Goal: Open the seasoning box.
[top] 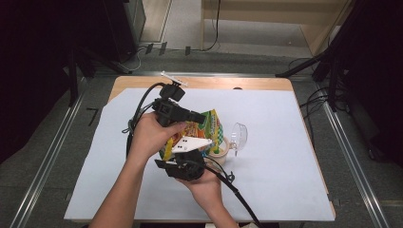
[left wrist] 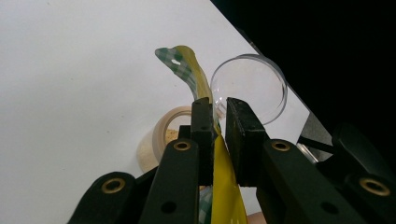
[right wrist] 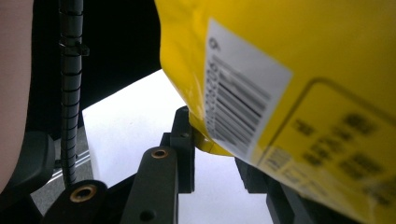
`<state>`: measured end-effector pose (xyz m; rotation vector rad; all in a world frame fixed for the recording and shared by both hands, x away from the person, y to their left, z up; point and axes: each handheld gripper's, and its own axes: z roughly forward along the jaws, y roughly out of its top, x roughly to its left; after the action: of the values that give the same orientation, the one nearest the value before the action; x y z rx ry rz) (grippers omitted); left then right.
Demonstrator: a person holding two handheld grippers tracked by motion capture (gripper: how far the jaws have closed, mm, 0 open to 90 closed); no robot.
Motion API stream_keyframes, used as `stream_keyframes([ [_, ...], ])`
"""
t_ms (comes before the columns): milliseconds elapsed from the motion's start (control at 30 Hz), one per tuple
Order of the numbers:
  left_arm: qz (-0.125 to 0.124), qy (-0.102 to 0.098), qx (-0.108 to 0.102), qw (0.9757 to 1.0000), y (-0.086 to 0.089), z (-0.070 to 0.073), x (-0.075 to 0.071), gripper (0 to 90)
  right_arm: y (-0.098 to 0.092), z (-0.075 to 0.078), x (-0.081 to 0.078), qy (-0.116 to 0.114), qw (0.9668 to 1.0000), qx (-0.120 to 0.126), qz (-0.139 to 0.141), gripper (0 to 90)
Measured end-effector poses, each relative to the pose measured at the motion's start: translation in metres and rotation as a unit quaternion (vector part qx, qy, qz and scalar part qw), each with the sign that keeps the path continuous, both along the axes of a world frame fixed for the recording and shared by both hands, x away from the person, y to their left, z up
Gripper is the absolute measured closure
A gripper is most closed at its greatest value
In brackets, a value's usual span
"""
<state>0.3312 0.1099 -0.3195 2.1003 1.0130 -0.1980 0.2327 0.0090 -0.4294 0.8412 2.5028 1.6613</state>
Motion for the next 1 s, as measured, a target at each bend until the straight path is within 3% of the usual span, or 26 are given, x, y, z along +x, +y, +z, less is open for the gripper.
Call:
stream_keyframes([
  [300, 0.005, -0.003, -0.007, 1.0, 0.0026, -0.0002, 0.0001, 82.0, 0.0025, 0.0005, -0.0009, -0.005, 1.0, -0.001, -0.004, 72.1],
  [467, 0.01, -0.026, -0.011, 0.9995, 0.0023, 0.0003, -0.0002, 81.9, 0.0011, 0.0025, 0.0, -0.005, 1.0, 0.003, -0.007, 71.9],
  [733, 0.013, -0.023, -0.016, 0.9995, 0.0039, -0.0019, 0.0016, 82.1, 0.0011, 0.002, 0.0003, -0.005, 0.9999, 0.005, -0.007, 71.8],
  [1000, 0.008, -0.031, -0.014, 0.9994, -0.0002, -0.0003, -0.002, 82.2, -0.0014, 0.0017, 0.0004, -0.007, 0.9999, 0.0, -0.009, 71.9],
])
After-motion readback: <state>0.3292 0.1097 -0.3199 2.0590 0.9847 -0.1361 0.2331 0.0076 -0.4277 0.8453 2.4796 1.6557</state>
